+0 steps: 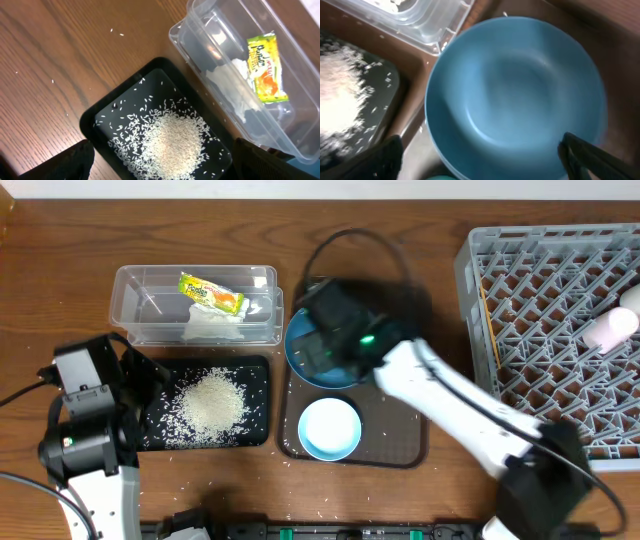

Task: Sort waste into correct bins and load items into the dishwasher rack
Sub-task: 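Move the right gripper left over the brown tray toward the bowl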

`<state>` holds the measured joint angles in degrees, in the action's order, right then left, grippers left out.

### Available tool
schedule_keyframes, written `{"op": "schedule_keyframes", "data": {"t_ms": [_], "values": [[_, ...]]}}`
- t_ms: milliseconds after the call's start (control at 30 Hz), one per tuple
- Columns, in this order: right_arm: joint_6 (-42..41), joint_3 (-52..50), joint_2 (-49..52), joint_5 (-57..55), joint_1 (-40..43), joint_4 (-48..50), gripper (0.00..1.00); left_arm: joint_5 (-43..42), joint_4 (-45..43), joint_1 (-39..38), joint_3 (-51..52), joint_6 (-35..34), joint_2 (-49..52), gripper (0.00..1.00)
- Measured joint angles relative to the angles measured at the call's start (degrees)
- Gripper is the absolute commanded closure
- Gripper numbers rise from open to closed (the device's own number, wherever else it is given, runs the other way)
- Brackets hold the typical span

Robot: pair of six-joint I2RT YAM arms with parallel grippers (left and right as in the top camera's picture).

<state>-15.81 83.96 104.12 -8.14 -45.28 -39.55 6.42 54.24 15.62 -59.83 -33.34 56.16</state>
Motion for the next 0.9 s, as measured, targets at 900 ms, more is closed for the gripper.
{"op": "schedule_keyframes", "data": {"t_ms": [900], "values": [[-1.62, -0.02, 10.82, -4.31, -5.33, 7.41, 0.31, 0.00, 0.00, 0.00, 0.00, 0.17, 6.38, 0.04]]}}
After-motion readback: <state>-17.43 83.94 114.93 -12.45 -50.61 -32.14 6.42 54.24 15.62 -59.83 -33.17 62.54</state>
